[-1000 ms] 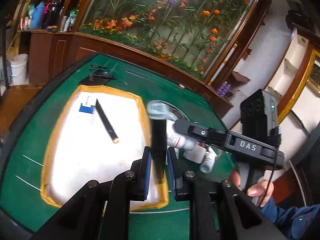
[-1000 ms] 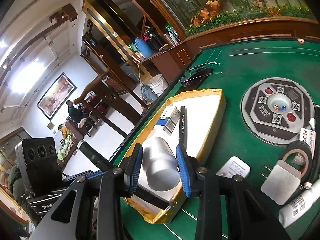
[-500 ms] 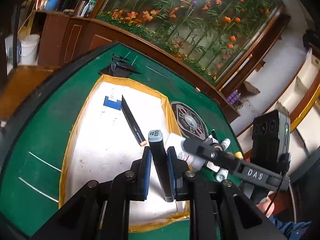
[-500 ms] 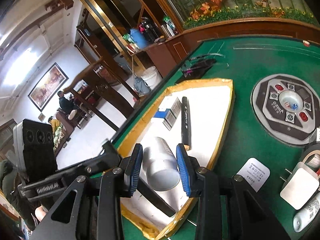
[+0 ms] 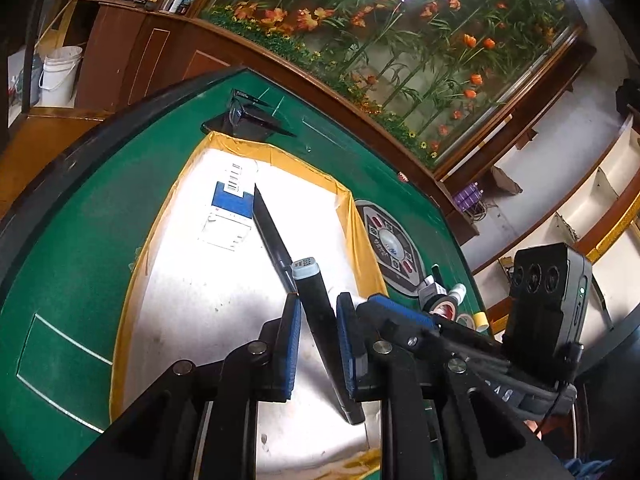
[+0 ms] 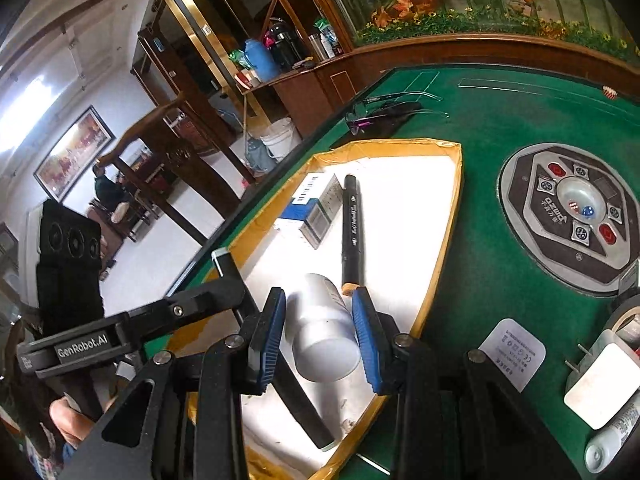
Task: Organize rigid objects
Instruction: 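Carry the marker with the left gripper while the right gripper carries the pill bottle to the tray, then open the left gripper over the tray while the right gripper releases the pill bottle there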
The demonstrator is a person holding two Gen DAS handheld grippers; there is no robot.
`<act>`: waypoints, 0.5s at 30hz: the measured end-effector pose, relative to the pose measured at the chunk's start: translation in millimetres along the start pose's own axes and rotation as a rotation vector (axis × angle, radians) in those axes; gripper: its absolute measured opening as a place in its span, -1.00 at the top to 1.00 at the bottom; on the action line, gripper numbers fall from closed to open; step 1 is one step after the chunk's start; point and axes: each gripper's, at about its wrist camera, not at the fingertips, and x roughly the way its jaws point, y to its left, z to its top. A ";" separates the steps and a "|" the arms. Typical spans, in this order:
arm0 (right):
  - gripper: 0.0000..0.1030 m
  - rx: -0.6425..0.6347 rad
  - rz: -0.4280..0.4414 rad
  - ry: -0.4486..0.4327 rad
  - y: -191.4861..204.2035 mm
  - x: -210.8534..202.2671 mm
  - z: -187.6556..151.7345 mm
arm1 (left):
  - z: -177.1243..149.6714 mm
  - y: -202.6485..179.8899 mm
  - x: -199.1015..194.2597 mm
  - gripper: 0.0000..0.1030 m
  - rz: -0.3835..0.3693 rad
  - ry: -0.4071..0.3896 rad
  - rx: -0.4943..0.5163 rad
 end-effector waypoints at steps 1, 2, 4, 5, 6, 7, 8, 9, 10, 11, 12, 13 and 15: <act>0.35 -0.006 -0.011 0.009 0.4 2.3 0.2 | -0.1 1.5 1.9 0.63 0.004 0.004 -0.005; 0.35 -0.012 -0.024 0.017 0.3 5.0 0.3 | 0.9 3.7 5.9 0.63 0.012 0.011 -0.013; 0.35 -0.020 -0.041 0.035 0.1 10.9 -1.1 | 2.0 6.1 12.0 0.61 0.027 0.024 -0.024; 0.35 -0.027 -0.045 0.051 0.7 14.6 -2.1 | 2.0 7.6 16.1 0.60 0.039 0.033 -0.031; 0.35 -0.040 -0.059 0.054 1.8 15.9 -3.0 | 1.6 9.9 19.6 0.60 0.054 0.041 -0.039; 0.35 -0.057 -0.072 0.052 4.0 16.0 -3.9 | 1.3 11.4 22.0 0.60 0.064 0.047 -0.045; 0.35 -0.074 -0.083 0.050 6.4 15.8 -4.9 | 0.5 13.0 24.8 0.60 0.072 0.055 -0.050; 0.35 -0.091 -0.095 0.049 9.4 15.6 -6.2 | -0.3 14.2 28.3 0.60 0.083 0.064 -0.052; 0.35 -0.104 -0.104 0.053 11.5 16.3 -6.9 | -1.5 13.8 30.4 0.60 0.097 0.072 -0.050; 0.35 -0.119 -0.114 0.056 13.7 17.4 -8.1 | -3.0 13.5 32.9 0.60 0.117 0.082 -0.042; 0.35 -0.141 -0.130 0.058 17.1 19.0 -10.0 | -4.5 12.6 35.2 0.60 0.129 0.091 -0.033; 0.35 -0.160 -0.144 0.062 19.9 20.1 -11.1 | -5.8 12.3 36.8 0.60 0.134 0.098 -0.028; 0.36 -0.200 -0.175 0.071 26.2 23.1 -14.1 | -8.1 11.7 39.3 0.59 0.147 0.109 -0.020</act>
